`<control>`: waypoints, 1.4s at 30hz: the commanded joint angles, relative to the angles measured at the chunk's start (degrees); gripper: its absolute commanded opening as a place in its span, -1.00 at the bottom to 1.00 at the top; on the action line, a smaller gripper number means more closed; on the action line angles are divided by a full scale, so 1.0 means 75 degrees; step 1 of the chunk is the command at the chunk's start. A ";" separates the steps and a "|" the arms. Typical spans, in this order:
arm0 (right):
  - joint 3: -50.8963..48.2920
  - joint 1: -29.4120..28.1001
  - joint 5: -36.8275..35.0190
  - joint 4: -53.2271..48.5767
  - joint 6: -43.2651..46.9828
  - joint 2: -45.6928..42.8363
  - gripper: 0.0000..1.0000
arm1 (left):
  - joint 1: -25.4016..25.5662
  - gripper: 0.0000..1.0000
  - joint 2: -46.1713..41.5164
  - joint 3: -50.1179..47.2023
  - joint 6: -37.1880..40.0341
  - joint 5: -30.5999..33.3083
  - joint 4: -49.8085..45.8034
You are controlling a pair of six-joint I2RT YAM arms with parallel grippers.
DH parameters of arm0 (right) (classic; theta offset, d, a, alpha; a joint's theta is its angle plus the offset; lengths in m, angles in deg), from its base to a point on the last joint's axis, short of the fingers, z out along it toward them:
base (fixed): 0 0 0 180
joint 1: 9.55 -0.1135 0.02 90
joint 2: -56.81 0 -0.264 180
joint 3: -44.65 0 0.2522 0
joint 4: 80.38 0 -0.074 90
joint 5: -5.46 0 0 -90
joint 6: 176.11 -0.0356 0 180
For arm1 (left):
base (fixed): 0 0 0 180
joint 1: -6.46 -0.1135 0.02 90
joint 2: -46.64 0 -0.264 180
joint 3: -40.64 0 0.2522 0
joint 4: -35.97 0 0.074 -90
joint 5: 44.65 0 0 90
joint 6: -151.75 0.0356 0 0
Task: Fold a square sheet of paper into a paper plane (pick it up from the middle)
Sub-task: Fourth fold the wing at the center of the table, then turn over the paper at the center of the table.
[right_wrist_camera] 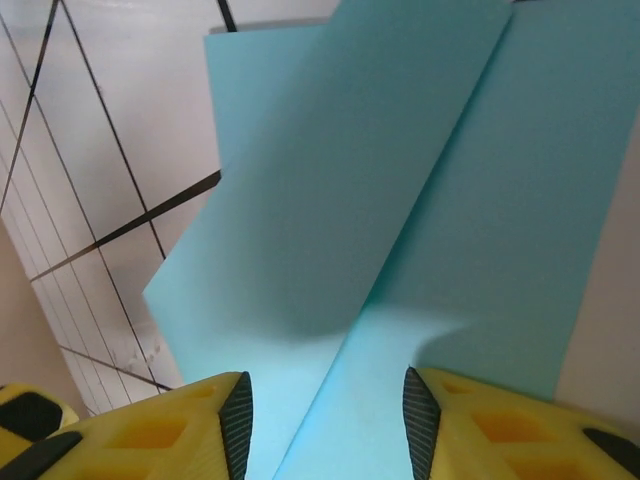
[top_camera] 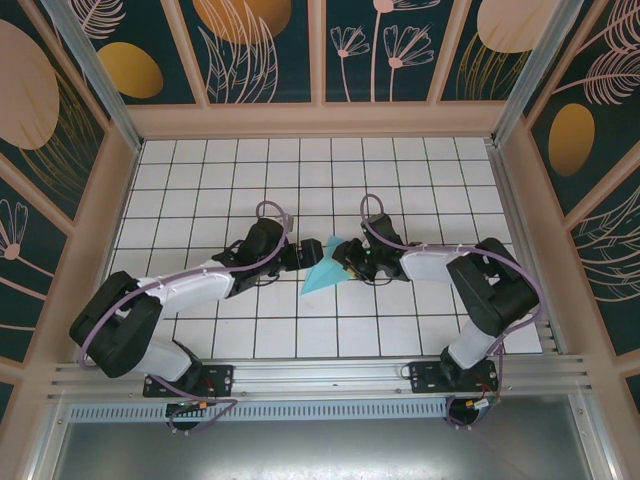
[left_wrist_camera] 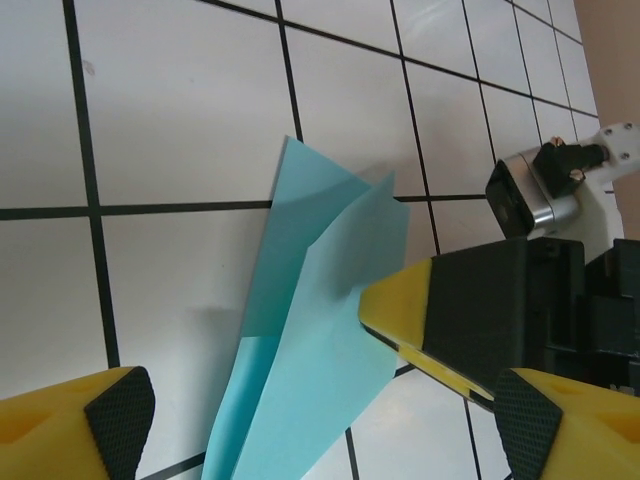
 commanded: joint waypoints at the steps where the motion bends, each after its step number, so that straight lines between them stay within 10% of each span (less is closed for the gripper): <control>1: 0.0184 -0.0070 0.0099 0.0514 -0.0223 0.0167 -0.13 | -0.0035 0.76 0.0203 -0.0091 -0.0122 -0.0344 0.0392; 20: 0.0371 -0.0072 0.0049 0.0248 -0.0319 0.0363 -0.21 | -0.0035 0.60 0.1170 0.0059 -0.0149 -0.0799 0.0574; 42: 0.0536 -0.0151 -0.0498 -0.0291 -0.0535 0.0286 -0.13 | -0.0035 -0.06 0.1744 0.0219 -0.0075 -0.1380 0.0728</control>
